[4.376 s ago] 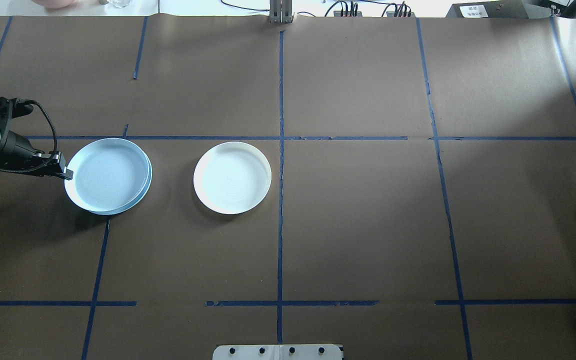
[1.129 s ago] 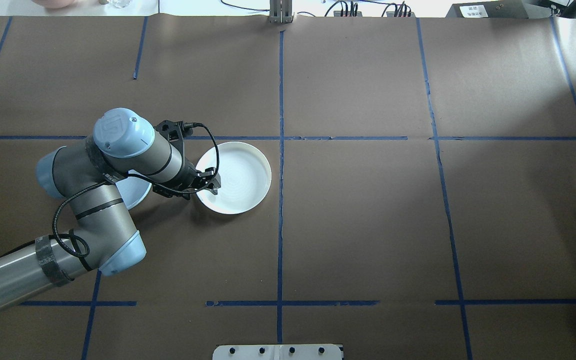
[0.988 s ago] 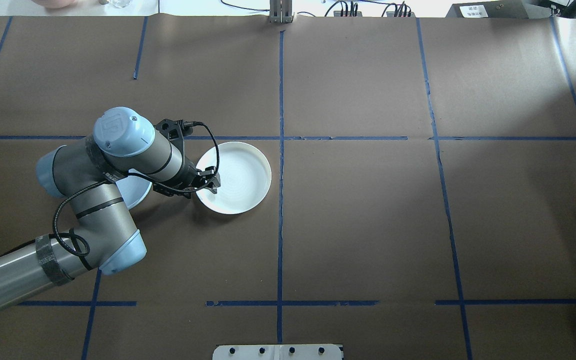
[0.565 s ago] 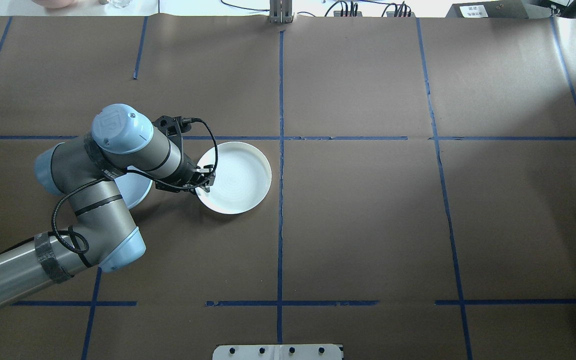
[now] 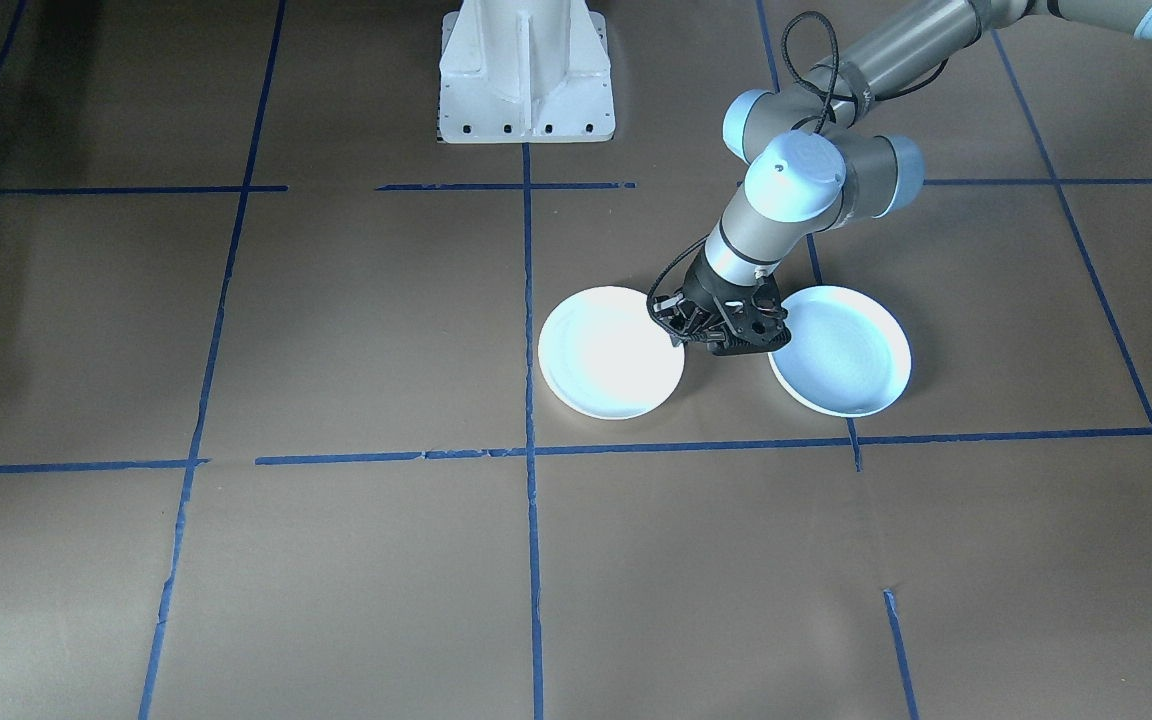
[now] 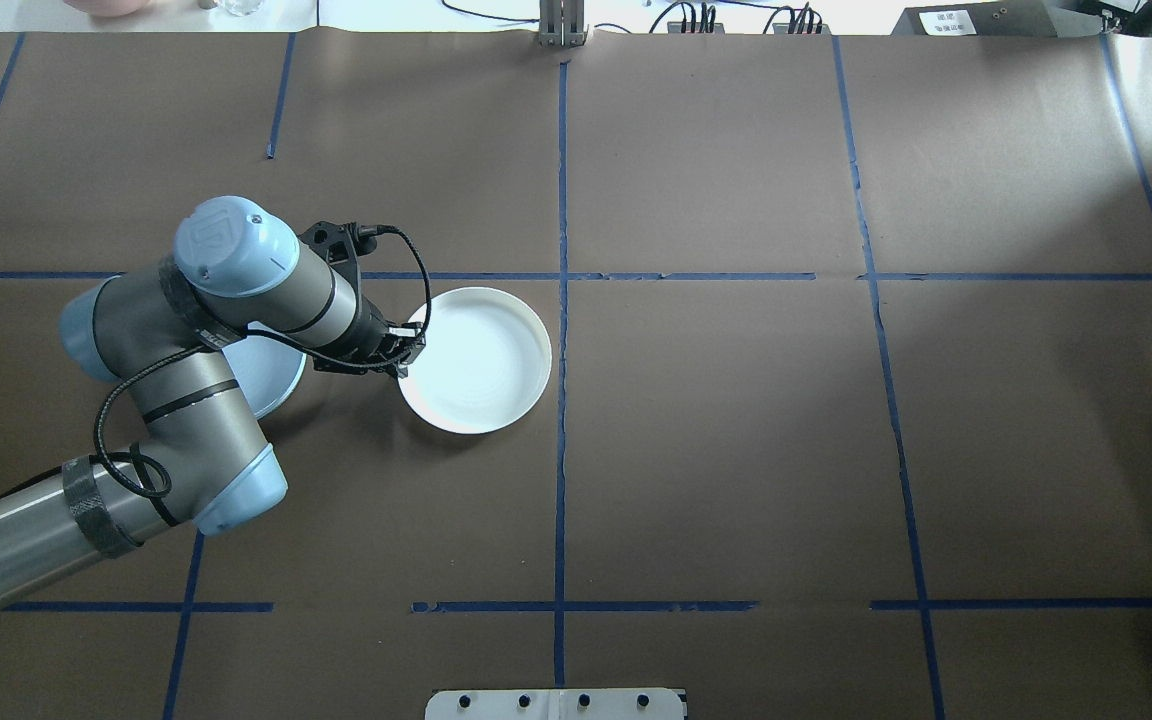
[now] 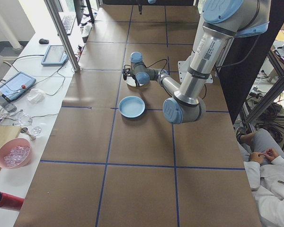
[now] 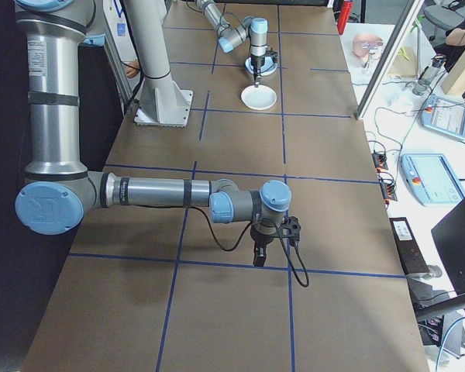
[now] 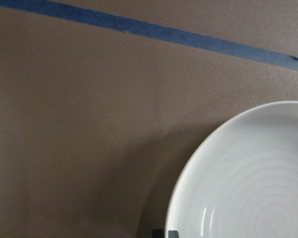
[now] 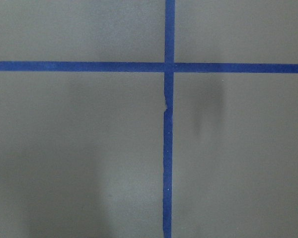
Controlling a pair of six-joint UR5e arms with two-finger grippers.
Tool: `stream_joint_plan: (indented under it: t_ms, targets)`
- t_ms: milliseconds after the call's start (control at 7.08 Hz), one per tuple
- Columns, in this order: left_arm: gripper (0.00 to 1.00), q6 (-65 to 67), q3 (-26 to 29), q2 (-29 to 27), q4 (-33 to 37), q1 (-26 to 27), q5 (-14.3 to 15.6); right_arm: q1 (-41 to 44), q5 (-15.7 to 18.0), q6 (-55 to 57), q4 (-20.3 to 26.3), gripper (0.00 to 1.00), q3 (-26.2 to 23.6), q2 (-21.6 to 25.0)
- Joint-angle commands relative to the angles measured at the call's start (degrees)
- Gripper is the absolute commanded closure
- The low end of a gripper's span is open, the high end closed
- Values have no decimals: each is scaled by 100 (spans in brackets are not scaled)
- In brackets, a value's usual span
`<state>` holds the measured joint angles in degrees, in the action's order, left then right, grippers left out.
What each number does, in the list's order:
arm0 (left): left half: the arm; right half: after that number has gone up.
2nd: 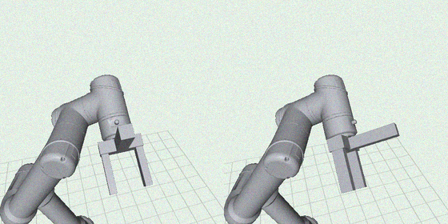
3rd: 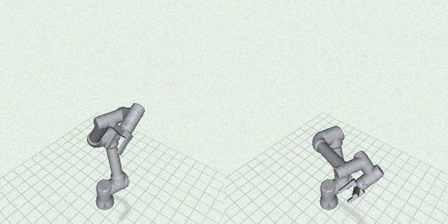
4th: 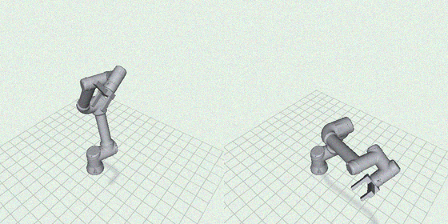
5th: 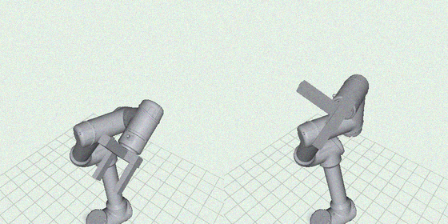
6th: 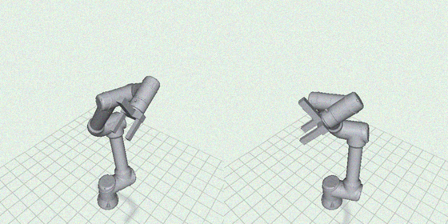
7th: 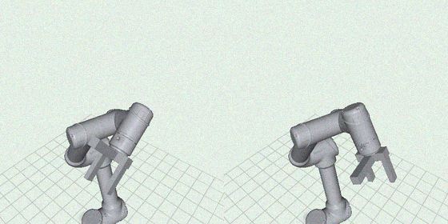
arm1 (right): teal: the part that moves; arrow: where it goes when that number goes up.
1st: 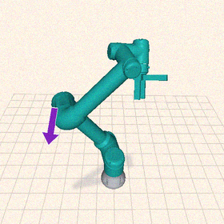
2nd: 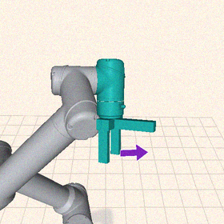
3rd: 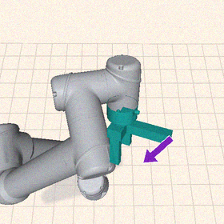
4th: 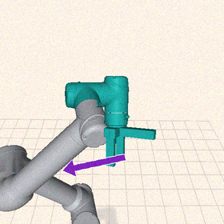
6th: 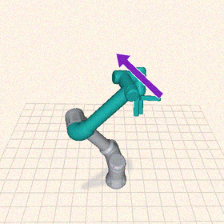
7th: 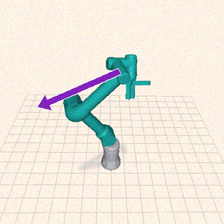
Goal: Stack plate in center
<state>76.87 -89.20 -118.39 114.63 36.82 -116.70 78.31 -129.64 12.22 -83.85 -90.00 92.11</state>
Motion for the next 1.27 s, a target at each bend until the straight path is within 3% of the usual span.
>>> stream_joint_plan:
  t_ms: [0, 141, 282, 565, 1129]
  targets:
    - [100, -93, -185, 87, 42, 603, -246, 0, 0, 0, 0, 0, 9, 0]
    - [100, -337, -429, 340, 85, 929, -709, 0, 0, 0, 0, 0, 0, 0]
    - [100, -462, -519, 465, 60, 1089, -801, 0, 0, 0, 0, 0, 0, 0]
    - [100, -619, -983, 1279, 59, 1195, -802, 0, 0, 0, 0, 0, 0, 0]
    - [100, -2007, -1153, 2196, 42, 1783, -934, 0, 0, 0, 0, 0, 0, 0]
